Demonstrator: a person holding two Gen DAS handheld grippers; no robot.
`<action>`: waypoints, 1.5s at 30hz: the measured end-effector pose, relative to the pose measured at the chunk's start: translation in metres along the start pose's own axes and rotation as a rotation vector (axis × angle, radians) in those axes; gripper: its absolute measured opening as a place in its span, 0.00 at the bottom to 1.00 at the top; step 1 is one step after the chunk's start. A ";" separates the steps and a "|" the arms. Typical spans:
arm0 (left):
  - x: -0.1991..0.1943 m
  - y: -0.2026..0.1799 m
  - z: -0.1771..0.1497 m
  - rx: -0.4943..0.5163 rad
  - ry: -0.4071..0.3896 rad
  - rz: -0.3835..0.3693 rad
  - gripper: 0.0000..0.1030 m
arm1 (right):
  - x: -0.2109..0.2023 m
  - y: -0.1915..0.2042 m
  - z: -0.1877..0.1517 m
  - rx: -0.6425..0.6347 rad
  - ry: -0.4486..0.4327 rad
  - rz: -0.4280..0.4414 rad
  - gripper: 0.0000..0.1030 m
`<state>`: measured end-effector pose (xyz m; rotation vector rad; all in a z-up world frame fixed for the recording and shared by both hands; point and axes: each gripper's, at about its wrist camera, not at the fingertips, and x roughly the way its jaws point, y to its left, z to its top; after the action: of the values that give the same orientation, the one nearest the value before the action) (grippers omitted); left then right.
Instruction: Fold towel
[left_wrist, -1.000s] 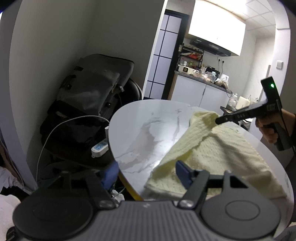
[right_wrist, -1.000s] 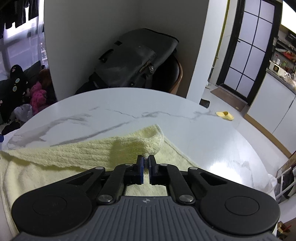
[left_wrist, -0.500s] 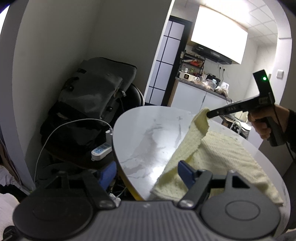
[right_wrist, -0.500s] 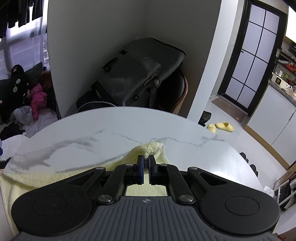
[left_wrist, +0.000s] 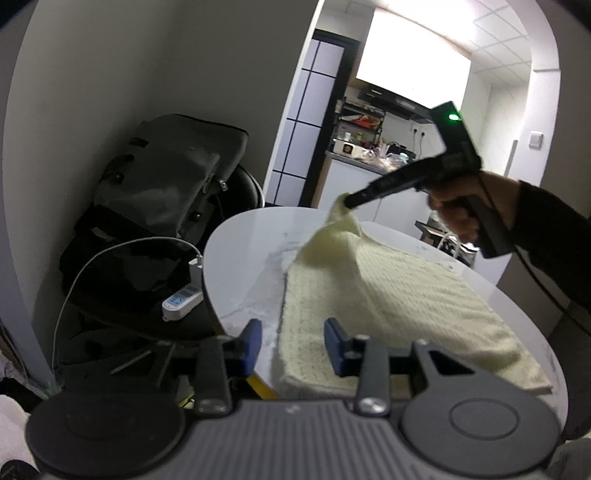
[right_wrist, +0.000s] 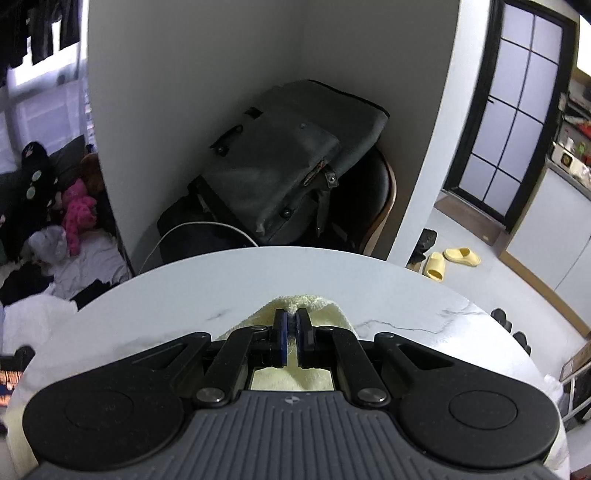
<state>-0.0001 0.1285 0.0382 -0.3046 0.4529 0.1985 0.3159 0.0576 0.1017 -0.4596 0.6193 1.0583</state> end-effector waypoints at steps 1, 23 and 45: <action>0.001 0.001 0.000 0.000 0.001 -0.001 0.39 | 0.003 -0.001 0.001 0.011 0.002 -0.001 0.05; 0.001 -0.007 -0.001 0.030 0.020 -0.030 0.39 | 0.005 -0.005 -0.022 0.082 0.023 0.016 0.32; -0.009 -0.036 -0.001 0.058 0.022 0.001 0.64 | -0.065 -0.015 -0.094 0.215 0.025 -0.009 0.50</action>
<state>0.0011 0.0933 0.0505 -0.2498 0.4796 0.1831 0.2835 -0.0503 0.0763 -0.2886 0.7442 0.9668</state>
